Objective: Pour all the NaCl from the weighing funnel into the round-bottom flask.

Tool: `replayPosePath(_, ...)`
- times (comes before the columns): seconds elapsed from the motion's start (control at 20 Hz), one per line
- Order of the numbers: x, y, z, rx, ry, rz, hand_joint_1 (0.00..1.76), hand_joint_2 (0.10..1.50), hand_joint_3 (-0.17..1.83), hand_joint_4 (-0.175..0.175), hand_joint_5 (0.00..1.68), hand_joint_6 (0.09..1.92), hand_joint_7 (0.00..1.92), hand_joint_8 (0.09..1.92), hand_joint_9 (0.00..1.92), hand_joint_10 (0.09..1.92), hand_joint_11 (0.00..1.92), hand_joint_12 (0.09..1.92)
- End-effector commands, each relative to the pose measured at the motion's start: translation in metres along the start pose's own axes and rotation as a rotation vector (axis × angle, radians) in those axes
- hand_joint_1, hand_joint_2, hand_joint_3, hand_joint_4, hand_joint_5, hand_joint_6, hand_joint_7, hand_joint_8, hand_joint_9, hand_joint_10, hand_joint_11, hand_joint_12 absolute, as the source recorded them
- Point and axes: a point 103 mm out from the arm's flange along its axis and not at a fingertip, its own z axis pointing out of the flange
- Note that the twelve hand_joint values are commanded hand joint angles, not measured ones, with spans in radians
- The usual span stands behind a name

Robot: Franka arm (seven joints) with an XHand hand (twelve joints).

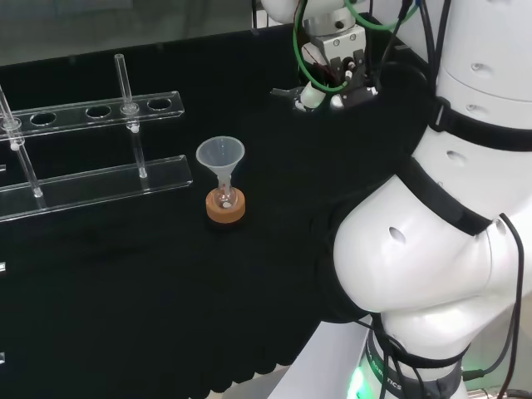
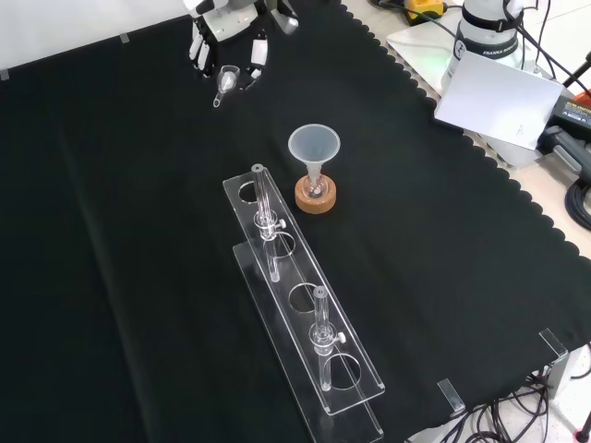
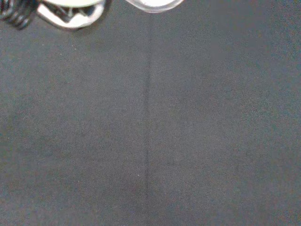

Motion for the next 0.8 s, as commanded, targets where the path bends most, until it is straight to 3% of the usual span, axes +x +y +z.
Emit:
replayPosePath(0.05,0.004,-0.024,-0.01,-0.012,-0.01,0.003,1.1,0.69,0.63,0.175,1.23,0.73,0.81,0.66,1.28,0.2,1.13,0.86)
replayPosePath(0.4,0.012,-0.059,-0.017,-0.01,-0.028,0.0,1.1,0.69,0.63,0.175,1.24,0.73,0.81,0.66,1.29,0.2,1.13,0.86)
replayPosePath(0.8,0.043,-0.1,-0.019,0.012,-0.083,-0.025,1.1,0.69,0.63,0.175,1.24,0.73,0.81,0.66,1.29,0.19,1.12,0.85)
